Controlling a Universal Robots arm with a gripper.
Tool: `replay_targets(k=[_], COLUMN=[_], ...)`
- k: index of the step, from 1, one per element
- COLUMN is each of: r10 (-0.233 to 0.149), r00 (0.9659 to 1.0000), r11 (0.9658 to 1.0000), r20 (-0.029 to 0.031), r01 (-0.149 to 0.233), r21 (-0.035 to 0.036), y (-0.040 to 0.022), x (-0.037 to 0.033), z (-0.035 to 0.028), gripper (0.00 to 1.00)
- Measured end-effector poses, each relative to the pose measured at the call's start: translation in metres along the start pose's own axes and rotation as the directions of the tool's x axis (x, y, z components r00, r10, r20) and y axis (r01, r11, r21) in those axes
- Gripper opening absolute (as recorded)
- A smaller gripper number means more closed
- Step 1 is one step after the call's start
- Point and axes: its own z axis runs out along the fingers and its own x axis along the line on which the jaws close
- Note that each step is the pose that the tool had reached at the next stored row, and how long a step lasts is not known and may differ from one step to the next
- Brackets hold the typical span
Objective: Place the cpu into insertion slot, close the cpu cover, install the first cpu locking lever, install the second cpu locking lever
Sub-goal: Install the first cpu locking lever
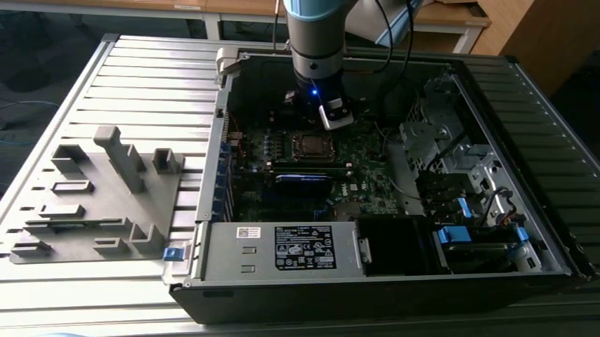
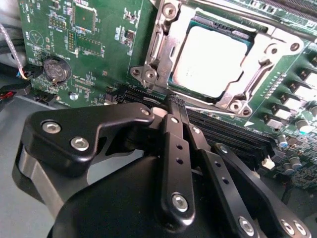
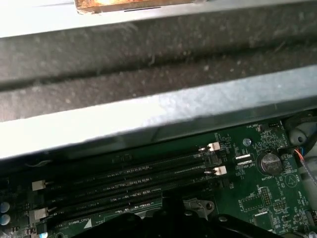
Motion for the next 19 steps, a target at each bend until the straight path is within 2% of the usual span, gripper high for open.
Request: replay_targets(k=[9,19], r10=[0.001,0.005], r00=[1.0,1.0], r11=[1.0,1.0], r20=[0.0003,0.0005], r01=[-0.001,-0.005], r21=[0.0002,-0.0015], y=[0.0015,0.0019], x=[-0.0007,-0.0006], z=[-0.0064,-0.0078], gripper=[0.11,0.11])
